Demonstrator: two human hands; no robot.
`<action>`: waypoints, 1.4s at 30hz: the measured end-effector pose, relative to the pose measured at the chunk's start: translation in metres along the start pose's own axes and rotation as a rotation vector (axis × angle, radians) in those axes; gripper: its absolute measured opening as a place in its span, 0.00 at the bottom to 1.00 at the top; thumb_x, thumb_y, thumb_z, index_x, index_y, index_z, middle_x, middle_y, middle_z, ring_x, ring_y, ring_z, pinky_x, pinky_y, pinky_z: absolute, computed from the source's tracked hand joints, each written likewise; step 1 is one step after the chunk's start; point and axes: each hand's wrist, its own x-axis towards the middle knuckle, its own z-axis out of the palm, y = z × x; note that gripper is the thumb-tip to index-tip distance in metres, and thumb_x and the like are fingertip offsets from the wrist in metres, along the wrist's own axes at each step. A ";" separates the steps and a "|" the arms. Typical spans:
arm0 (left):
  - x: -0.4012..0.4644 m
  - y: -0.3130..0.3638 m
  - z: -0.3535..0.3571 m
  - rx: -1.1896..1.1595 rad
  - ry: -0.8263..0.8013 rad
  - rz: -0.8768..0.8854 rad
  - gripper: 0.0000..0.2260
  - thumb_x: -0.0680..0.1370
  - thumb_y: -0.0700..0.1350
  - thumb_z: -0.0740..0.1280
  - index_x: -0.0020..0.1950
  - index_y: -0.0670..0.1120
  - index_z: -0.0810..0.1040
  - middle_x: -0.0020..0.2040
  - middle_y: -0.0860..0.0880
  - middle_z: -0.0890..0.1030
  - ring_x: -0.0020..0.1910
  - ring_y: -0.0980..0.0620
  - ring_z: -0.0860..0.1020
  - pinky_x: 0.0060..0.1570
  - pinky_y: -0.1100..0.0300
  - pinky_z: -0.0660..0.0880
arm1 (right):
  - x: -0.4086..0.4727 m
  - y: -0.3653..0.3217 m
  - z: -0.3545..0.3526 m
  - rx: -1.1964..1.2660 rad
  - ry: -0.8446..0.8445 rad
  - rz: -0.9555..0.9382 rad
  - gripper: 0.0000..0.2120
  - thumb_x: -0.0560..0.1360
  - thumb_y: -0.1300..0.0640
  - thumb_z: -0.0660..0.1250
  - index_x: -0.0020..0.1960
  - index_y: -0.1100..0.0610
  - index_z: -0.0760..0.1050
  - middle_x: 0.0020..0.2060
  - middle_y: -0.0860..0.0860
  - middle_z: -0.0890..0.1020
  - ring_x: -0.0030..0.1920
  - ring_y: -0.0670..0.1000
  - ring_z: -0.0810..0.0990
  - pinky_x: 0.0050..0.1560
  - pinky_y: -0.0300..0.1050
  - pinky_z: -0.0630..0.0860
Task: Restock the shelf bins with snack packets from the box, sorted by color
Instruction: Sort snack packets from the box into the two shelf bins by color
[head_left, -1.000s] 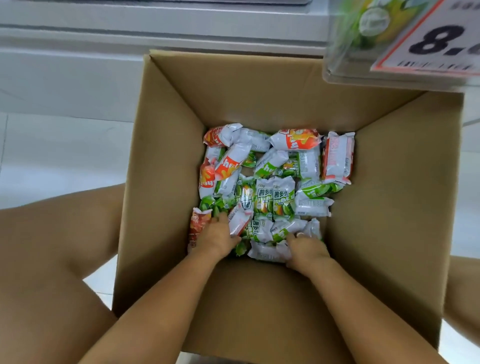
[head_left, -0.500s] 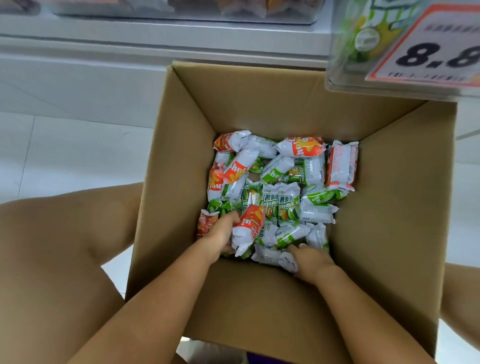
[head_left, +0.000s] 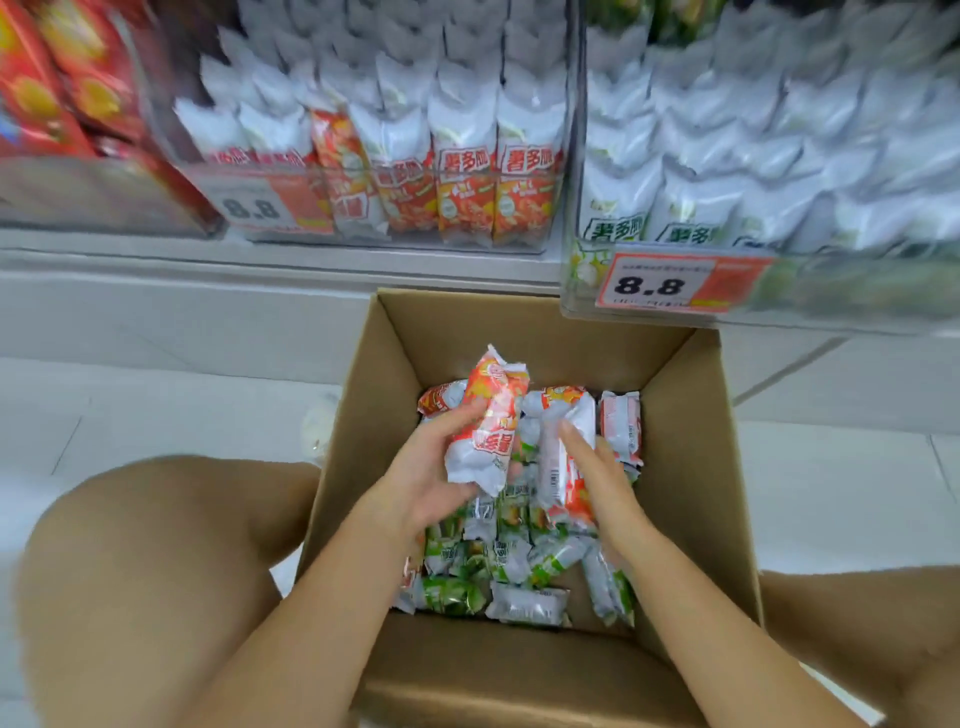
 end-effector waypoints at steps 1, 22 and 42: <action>-0.010 0.005 0.005 0.039 -0.022 0.023 0.16 0.70 0.43 0.71 0.55 0.39 0.78 0.46 0.41 0.79 0.42 0.46 0.79 0.48 0.50 0.78 | -0.009 -0.009 0.001 0.109 -0.031 0.034 0.37 0.71 0.34 0.62 0.75 0.51 0.63 0.71 0.50 0.69 0.69 0.53 0.70 0.67 0.51 0.67; -0.111 0.149 0.008 1.211 0.402 0.606 0.26 0.64 0.58 0.76 0.58 0.50 0.75 0.52 0.50 0.80 0.49 0.52 0.80 0.47 0.57 0.77 | -0.109 -0.165 0.044 -0.339 -0.141 -0.489 0.28 0.65 0.59 0.79 0.62 0.54 0.72 0.50 0.48 0.82 0.43 0.45 0.83 0.35 0.36 0.77; -0.060 0.251 0.001 2.404 0.381 0.575 0.28 0.68 0.59 0.70 0.63 0.47 0.73 0.57 0.48 0.73 0.56 0.49 0.70 0.54 0.56 0.68 | -0.039 -0.229 0.086 -1.662 0.356 -0.919 0.29 0.73 0.42 0.66 0.67 0.59 0.68 0.65 0.56 0.70 0.66 0.56 0.69 0.66 0.50 0.63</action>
